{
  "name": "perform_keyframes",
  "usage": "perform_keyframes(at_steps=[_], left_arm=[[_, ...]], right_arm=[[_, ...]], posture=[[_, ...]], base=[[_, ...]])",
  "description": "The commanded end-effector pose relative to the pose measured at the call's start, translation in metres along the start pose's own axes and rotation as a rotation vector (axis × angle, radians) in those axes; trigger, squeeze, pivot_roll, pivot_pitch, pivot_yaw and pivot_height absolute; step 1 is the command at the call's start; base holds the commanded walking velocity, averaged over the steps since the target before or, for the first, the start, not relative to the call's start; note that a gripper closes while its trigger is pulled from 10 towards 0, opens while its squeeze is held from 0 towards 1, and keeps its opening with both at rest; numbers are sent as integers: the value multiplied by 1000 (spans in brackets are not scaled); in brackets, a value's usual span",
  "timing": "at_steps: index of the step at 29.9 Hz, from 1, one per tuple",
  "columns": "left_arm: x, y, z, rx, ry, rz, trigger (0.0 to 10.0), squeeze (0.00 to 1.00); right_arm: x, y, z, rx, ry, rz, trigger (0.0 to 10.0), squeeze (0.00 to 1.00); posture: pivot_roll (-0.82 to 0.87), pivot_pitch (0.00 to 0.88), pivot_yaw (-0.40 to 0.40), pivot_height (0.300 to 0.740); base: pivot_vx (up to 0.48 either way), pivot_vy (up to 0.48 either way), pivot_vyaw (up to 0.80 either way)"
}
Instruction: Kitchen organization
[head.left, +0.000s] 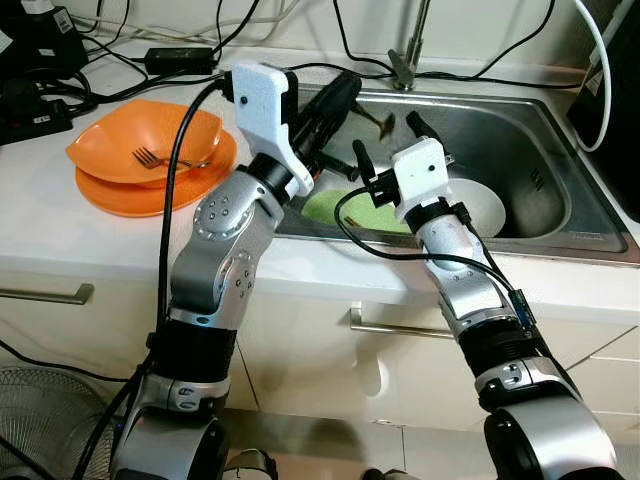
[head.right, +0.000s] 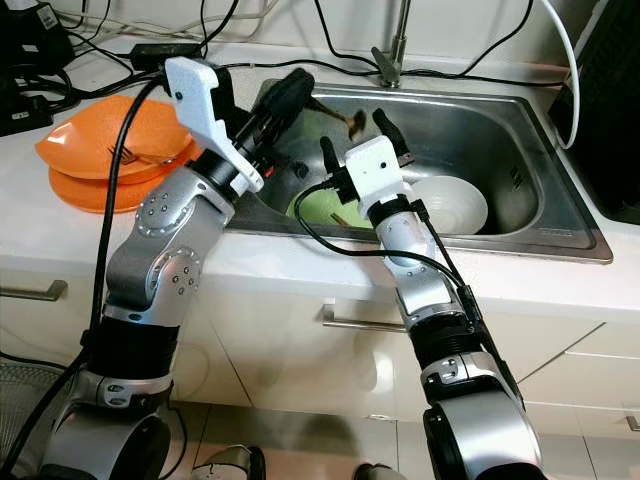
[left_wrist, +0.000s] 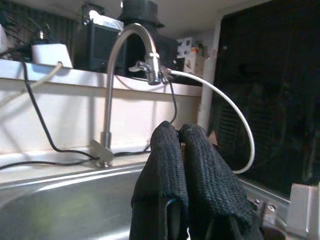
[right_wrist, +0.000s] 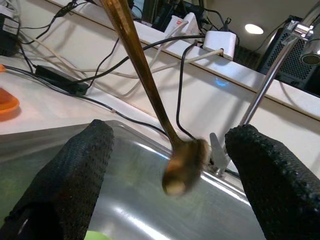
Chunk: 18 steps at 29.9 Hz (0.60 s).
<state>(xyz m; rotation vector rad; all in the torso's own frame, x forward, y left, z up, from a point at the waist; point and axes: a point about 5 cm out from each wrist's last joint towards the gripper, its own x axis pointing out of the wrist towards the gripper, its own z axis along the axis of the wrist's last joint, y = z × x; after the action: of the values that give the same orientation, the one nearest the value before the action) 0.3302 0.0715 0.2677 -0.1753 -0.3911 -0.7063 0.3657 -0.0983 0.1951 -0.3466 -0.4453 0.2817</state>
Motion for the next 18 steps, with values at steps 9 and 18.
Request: perform_keyframes(at_steps=[9,18], left_arm=[[-6,-13,-7,3,84,-135,10000,0],[-6,-17,-2,14,76,-162,10000,0]], right_arm=[[0,4,2,2,-18,6,10000,0],[-1,6,3,15,-29,22,0,0]], posture=[[89,46,0,740],[88,39,2,740]], base=[[0,0,0],[0,0,0]])
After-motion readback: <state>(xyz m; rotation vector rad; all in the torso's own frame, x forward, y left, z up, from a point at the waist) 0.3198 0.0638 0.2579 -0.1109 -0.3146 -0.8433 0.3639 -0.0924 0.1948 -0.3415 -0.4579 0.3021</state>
